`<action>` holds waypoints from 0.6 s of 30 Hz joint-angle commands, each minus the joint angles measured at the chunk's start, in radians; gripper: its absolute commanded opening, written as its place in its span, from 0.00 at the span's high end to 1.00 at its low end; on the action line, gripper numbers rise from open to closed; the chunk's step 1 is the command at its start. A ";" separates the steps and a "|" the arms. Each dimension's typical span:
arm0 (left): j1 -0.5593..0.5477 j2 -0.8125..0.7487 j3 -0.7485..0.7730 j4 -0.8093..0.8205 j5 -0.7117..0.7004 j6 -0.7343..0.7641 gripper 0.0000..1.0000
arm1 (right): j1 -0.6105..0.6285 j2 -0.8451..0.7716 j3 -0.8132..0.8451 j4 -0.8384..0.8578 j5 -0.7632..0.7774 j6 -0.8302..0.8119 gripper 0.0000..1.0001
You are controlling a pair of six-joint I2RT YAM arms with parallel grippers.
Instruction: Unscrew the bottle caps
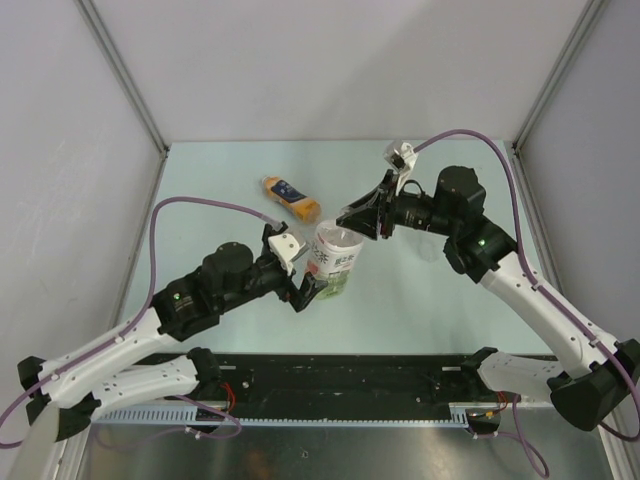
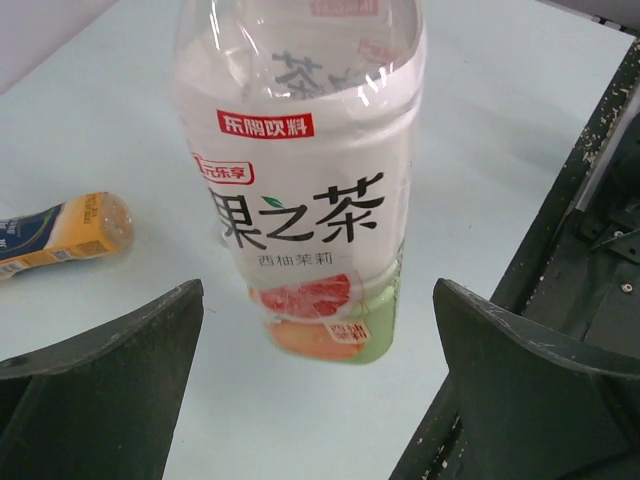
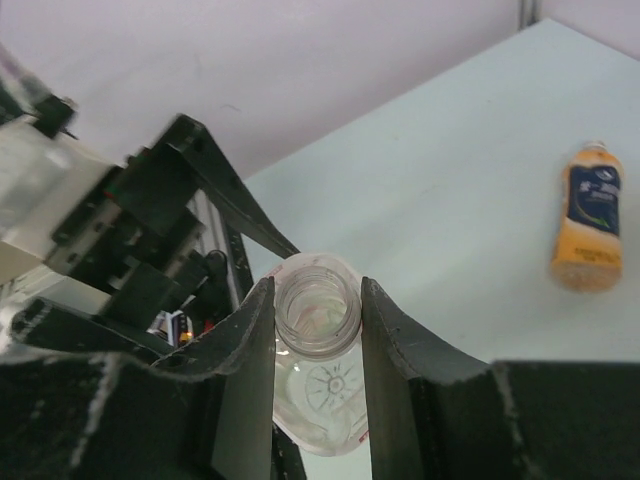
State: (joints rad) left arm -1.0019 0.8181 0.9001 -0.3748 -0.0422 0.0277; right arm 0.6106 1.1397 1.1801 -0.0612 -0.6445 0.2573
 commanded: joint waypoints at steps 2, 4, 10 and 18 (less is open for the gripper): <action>-0.004 -0.031 0.034 0.043 -0.034 0.025 0.01 | 0.004 0.010 0.007 -0.092 0.127 -0.117 1.00; -0.005 -0.029 0.036 0.044 -0.032 0.027 0.01 | 0.005 0.017 0.007 -0.114 0.183 -0.140 1.00; -0.005 -0.017 0.032 0.044 -0.024 0.034 0.00 | 0.011 0.019 -0.027 -0.115 0.501 -0.166 1.00; -0.005 -0.009 0.013 0.046 -0.038 0.048 0.01 | 0.010 -0.050 -0.190 0.058 0.820 -0.151 1.00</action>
State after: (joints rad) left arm -1.0019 0.8074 0.9001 -0.3702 -0.0582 0.0483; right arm 0.6189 1.1503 1.0454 -0.1425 -0.0402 0.1143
